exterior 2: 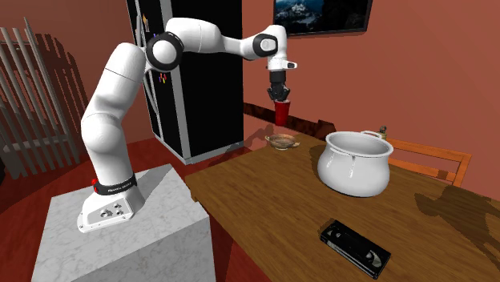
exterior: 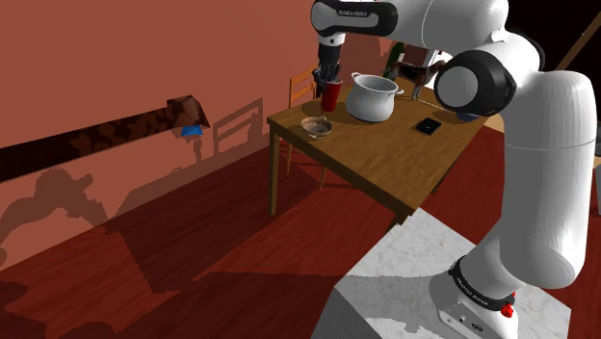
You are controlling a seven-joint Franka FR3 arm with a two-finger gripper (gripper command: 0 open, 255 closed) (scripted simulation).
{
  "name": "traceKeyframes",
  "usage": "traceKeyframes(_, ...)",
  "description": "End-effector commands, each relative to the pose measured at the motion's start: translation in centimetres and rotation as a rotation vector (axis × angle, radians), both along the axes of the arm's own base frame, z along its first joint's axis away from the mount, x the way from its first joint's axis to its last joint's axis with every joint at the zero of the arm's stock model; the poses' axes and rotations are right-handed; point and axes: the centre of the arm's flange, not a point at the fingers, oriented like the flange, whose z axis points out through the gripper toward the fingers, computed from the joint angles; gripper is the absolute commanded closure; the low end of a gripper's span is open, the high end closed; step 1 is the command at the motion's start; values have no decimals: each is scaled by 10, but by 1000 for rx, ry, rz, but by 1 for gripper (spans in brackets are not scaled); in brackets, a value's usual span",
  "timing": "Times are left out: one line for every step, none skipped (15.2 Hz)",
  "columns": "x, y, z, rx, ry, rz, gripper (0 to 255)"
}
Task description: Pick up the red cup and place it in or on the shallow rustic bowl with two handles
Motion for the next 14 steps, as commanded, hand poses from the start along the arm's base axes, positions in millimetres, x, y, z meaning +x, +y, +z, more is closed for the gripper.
traceKeyframes(-1, 0, -11, 0, -1, 0, 255)
traceKeyframes(-1, 0, -16, 0, -1, 0, 255)
traceKeyframes(-1, 0, -21, 0, -1, 0, 255)
traceKeyframes(-1, 0, -26, 0, -1, 0, 255)
traceKeyframes(-1, 0, -32, 0, -1, 0, 255)
traceKeyframes(-1, 0, -34, 0, -1, 0, 255)
traceKeyframes(-1, 0, -34, 0, -1, 0, 255)
traceKeyframes(-1, 0, -34, 0, -1, 0, 255)
traceKeyframes(-1, 0, -34, 0, -1, 0, 255)
traceKeyframes(-1, 0, -34, 0, -1, 0, 255)
traceKeyframes(-1, 0, -34, 0, -1, 0, 255)
traceKeyframes(-1, 0, -34, 0, -1, 0, 255)
traceKeyframes(-1, 0, -34, 0, -1, 0, 255)
traceKeyframes(-1, 0, -34, 0, -1, 0, 0)
